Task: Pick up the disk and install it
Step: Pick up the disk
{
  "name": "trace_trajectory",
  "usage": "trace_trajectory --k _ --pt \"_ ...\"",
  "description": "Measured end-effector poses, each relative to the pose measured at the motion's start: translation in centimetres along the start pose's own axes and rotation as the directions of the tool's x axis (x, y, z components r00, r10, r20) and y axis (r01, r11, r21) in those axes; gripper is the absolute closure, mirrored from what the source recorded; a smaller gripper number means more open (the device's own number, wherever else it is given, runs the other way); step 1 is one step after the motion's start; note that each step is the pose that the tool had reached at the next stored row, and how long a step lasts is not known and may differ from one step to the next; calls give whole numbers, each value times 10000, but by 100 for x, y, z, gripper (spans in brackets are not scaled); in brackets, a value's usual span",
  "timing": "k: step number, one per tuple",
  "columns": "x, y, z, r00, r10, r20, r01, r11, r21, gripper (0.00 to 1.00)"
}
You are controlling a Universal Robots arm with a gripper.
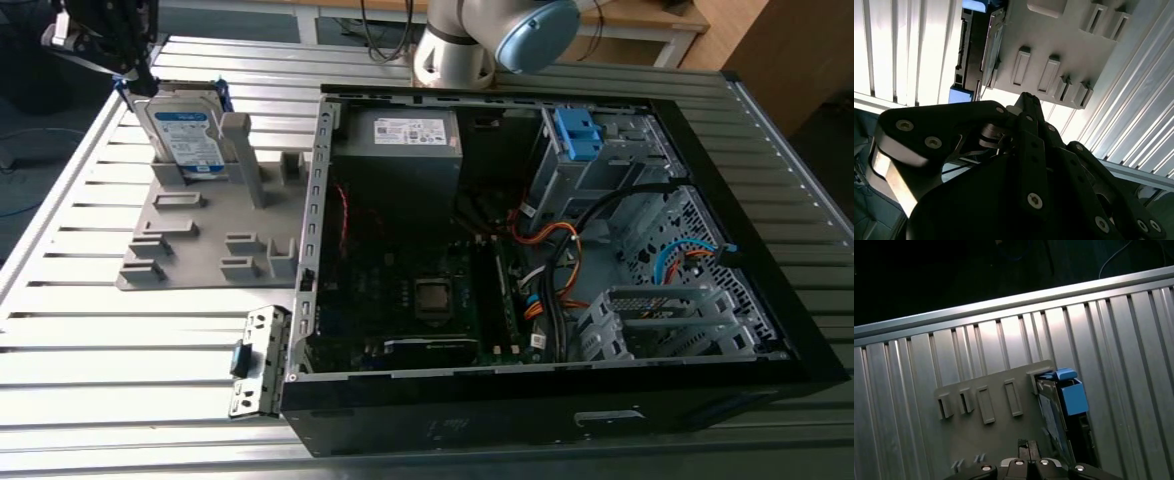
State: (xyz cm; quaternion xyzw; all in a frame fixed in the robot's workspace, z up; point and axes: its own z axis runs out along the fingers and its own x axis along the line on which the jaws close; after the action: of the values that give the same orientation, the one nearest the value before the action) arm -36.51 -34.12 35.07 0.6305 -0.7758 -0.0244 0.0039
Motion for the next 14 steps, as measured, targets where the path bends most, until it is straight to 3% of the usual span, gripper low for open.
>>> trace_trajectory --k 14 --pt "0 0 0 9964 -848 -35 848 9964 -22 89"
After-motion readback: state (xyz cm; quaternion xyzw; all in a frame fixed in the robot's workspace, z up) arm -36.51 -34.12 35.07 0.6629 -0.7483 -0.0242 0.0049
